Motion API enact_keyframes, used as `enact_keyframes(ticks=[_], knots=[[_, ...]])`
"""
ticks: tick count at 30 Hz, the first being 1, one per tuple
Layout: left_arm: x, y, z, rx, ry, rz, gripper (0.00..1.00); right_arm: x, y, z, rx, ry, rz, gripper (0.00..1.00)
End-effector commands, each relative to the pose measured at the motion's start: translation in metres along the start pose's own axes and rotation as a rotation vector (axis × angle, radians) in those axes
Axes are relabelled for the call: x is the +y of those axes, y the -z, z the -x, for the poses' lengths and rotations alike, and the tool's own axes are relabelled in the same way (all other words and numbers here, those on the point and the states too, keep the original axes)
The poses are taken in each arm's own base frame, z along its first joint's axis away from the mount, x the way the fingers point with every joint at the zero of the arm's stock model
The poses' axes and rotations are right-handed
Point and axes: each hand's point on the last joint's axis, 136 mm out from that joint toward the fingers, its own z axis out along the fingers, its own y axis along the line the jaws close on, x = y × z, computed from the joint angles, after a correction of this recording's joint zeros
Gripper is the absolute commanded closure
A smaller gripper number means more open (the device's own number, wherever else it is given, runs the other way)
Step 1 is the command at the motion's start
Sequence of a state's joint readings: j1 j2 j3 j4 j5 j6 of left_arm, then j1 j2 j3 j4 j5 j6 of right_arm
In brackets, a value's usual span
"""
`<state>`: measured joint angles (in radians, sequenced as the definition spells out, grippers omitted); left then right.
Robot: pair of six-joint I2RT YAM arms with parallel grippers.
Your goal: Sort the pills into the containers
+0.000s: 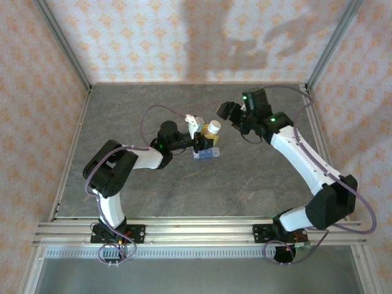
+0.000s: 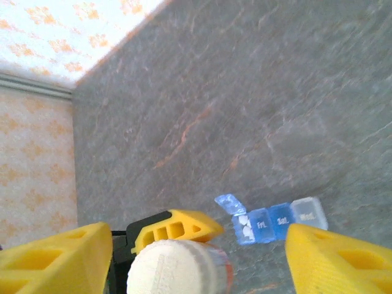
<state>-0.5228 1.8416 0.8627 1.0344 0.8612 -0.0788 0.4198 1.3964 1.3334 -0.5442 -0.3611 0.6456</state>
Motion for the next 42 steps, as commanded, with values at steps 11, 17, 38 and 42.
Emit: enact_keyframes(ticks=[11, 17, 38, 42], knots=[[-0.009, -0.005, 0.036, -0.052, 0.002, -0.164, 1.00, 0.025, 0.020, -0.008, 0.208, 0.530, 0.131, 0.15], [-0.009, -0.006, 0.037, -0.049, 0.018, -0.183, 1.00, 0.036, 0.014, -0.018, 0.297, 0.542, 0.187, 0.19], [-0.008, -0.007, 0.040, -0.063, 0.022, -0.178, 1.00, 0.026, -0.014, -0.029, 0.320, 0.418, 0.130, 0.63], [0.002, -0.005, 0.039, -0.076, -0.003, -0.107, 1.00, 0.015, -0.029, -0.034, 0.214, 0.239, -0.002, 0.63]])
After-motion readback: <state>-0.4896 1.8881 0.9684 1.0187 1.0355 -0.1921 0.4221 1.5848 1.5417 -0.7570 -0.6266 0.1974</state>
